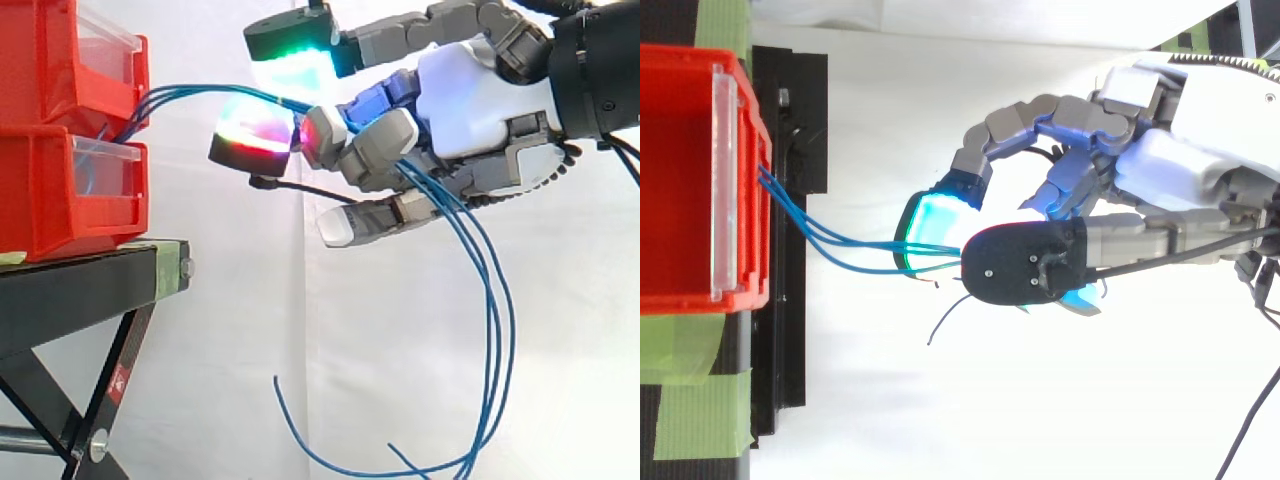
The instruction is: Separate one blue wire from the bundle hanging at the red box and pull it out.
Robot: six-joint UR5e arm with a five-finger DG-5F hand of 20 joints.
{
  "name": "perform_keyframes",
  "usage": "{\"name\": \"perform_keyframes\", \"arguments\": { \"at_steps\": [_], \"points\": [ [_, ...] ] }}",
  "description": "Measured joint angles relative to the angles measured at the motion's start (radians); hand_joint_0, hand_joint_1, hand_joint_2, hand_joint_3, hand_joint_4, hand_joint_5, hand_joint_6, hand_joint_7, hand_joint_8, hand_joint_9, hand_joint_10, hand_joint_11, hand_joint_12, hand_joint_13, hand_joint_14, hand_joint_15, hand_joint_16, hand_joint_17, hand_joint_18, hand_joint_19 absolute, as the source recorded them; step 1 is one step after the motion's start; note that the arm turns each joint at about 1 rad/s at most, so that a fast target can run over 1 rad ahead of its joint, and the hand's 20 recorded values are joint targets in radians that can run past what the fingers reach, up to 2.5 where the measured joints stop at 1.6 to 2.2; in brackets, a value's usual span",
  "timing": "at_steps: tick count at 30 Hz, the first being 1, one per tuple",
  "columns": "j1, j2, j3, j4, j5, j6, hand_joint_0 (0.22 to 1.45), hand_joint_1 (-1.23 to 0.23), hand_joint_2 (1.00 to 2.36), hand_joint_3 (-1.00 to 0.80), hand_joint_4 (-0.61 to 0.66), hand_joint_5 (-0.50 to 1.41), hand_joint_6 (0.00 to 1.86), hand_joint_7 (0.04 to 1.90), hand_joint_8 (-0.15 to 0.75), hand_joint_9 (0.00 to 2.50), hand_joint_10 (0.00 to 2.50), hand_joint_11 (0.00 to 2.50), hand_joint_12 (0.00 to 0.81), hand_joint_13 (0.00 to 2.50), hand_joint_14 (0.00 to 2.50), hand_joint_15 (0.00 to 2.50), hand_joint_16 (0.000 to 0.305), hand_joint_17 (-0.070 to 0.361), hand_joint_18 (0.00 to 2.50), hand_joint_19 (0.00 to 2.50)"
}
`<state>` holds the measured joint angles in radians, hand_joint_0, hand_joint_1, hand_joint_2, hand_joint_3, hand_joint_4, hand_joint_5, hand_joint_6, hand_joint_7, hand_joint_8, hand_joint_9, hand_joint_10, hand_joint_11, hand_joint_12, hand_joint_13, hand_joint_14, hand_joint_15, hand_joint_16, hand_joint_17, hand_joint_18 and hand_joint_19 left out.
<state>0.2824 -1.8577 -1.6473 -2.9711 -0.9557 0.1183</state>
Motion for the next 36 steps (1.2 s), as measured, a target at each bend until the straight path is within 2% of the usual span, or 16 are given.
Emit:
{"name": "perform_keyframes", "arguments": {
  "at_steps": [20,36],
  "points": [
    [0.0,0.0,0.0,0.002,0.0,-0.104,0.6,-0.77,1.0,0.07,0.15,-0.13,0.83,0.83,0.423,1.24,0.01,1.21,0.506,1.33,0.23,1.43,0.059,0.132,0.97,0.42],
    [0.0,0.0,0.0,0.003,0.0,-0.115,0.6,-0.77,1.01,0.07,0.17,-0.13,0.82,0.83,0.425,1.24,0.01,1.22,0.503,1.33,0.23,1.43,0.059,0.132,0.97,0.42]
  ]
}}
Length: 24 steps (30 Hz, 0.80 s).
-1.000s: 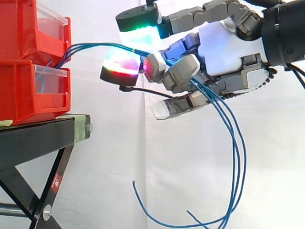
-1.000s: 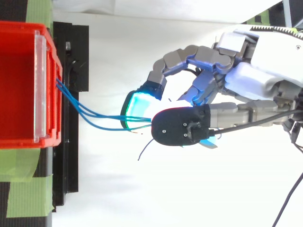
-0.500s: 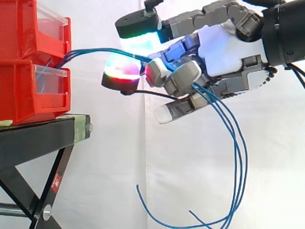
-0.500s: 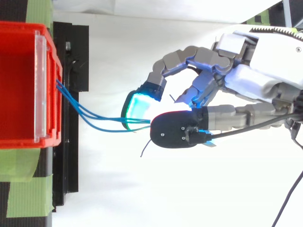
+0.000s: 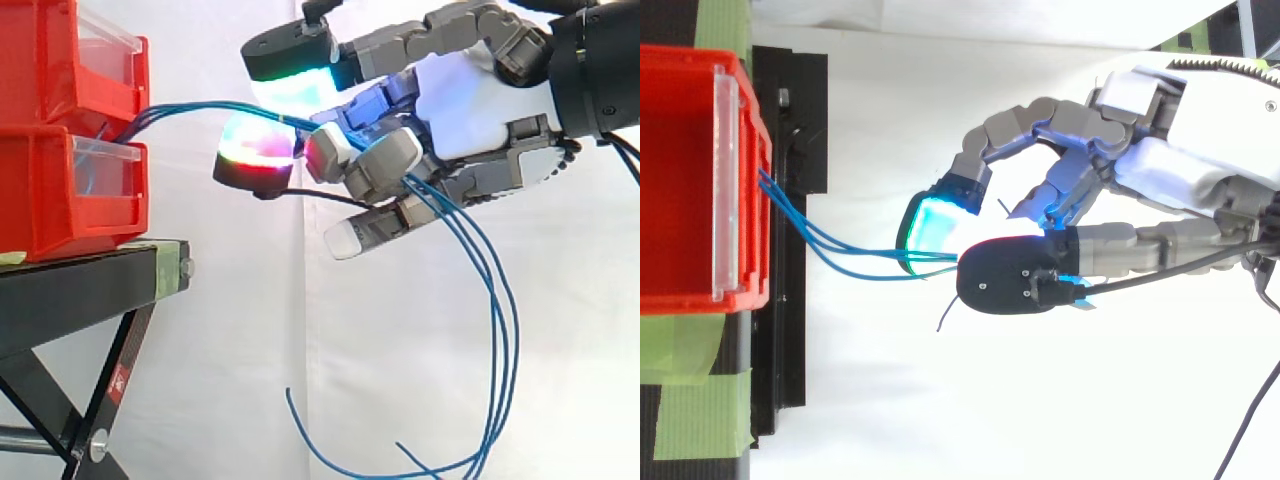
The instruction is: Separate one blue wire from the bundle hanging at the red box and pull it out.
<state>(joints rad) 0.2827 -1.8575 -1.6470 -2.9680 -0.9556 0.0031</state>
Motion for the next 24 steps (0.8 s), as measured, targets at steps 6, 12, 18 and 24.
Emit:
{"name": "perform_keyframes", "arguments": {
  "at_steps": [6,12,18,24],
  "points": [
    [0.003,0.0,0.0,0.002,0.0,-0.001,0.6,-0.77,1.01,0.07,0.16,-0.13,0.82,0.83,0.424,1.24,0.01,1.23,0.505,1.33,0.23,1.42,0.059,0.132,0.97,0.42],
    [0.006,0.0,0.0,0.003,0.001,-0.002,0.6,-0.77,1.0,0.07,0.17,-0.13,0.82,0.83,0.422,1.24,0.01,1.22,0.507,1.33,0.23,1.43,0.059,0.132,0.97,0.42],
    [0.008,0.0,0.0,0.002,0.003,-0.002,0.6,-0.77,1.0,0.06,0.17,-0.13,0.82,0.83,0.426,1.24,0.01,1.22,0.513,1.34,0.23,1.43,0.059,0.132,0.97,0.42],
    [0.009,0.0,0.0,0.003,0.003,-0.002,0.6,-0.76,1.0,0.06,0.18,-0.13,0.82,0.84,0.423,1.24,0.01,1.22,0.503,1.33,0.23,1.43,0.059,0.133,0.97,0.42]
  ]
}}
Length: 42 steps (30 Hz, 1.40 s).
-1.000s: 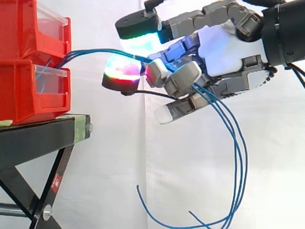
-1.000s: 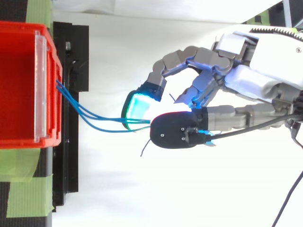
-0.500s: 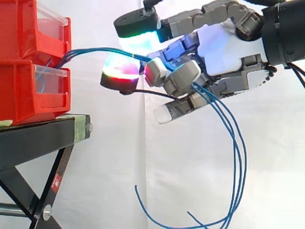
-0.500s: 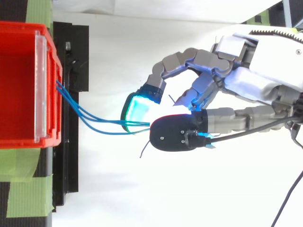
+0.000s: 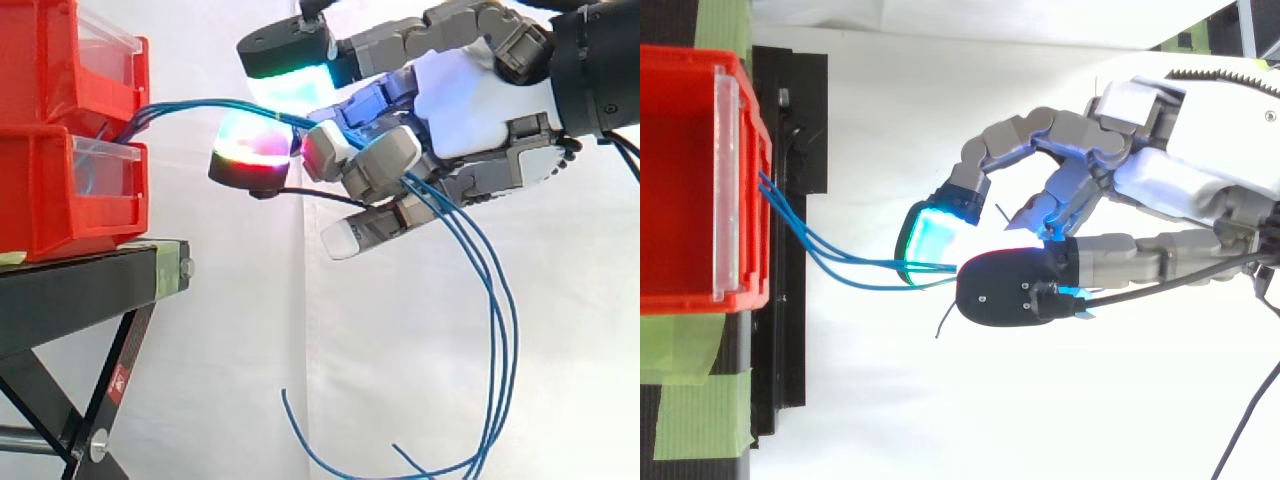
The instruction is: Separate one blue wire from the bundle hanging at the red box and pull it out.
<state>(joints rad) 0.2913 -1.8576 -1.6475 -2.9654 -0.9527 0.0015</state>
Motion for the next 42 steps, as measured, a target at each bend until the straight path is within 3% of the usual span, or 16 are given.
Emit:
{"name": "perform_keyframes", "arguments": {
  "at_steps": [24,42],
  "points": [
    [0.001,0.0,0.0,0.0,0.0,0.0,0.59,-0.74,1.0,0.04,0.22,-0.14,0.83,0.81,0.426,1.23,0.01,1.29,0.523,1.31,0.29,1.39,0.061,0.136,0.96,0.42],
    [0.0,0.0,0.0,-0.001,0.0,0.0,0.58,-0.72,1.02,-0.08,0.22,-0.15,0.84,0.84,0.386,1.12,0.0,1.31,0.471,1.25,0.24,1.45,0.055,0.124,0.88,0.47]
  ]
}}
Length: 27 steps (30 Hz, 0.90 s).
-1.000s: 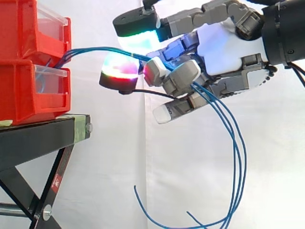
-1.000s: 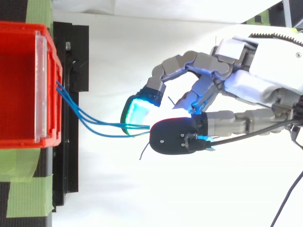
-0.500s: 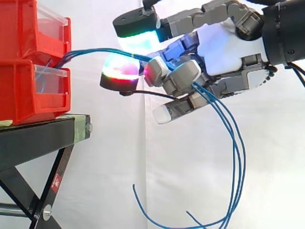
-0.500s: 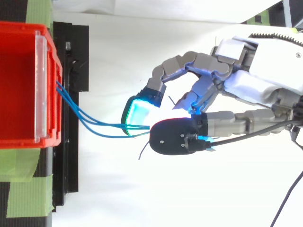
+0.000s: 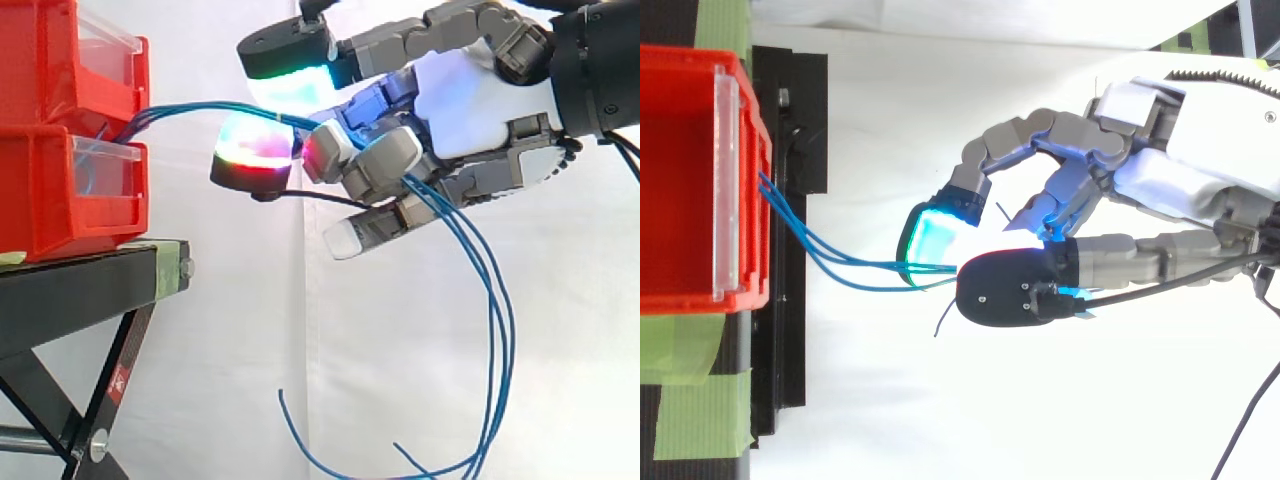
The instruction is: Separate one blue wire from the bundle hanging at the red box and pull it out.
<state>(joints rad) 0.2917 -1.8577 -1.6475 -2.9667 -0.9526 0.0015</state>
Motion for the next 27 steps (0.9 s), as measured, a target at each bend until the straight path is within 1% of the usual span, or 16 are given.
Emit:
{"name": "perform_keyframes", "arguments": {
  "at_steps": [4,13,27],
  "points": [
    [0.0,0.0,0.0,0.0,0.0,0.0,0.57,-0.71,1.02,-0.1,0.22,-0.16,0.84,0.85,0.381,1.11,0.0,1.32,0.455,1.24,0.21,1.47,0.054,0.121,0.86,0.48],
    [0.0,0.0,0.0,0.0,0.0,-0.001,0.57,-0.71,1.02,-0.14,0.22,-0.16,0.84,0.85,0.373,1.1,0.01,1.32,0.449,1.24,0.19,1.49,0.053,0.118,0.85,0.49],
    [-0.001,0.0,0.0,-0.008,-0.001,0.0,0.57,-0.72,1.02,-0.13,0.2,-0.16,0.84,0.85,0.365,1.1,0.01,1.32,0.428,1.24,0.14,1.53,0.051,0.114,0.84,0.5]
  ]
}}
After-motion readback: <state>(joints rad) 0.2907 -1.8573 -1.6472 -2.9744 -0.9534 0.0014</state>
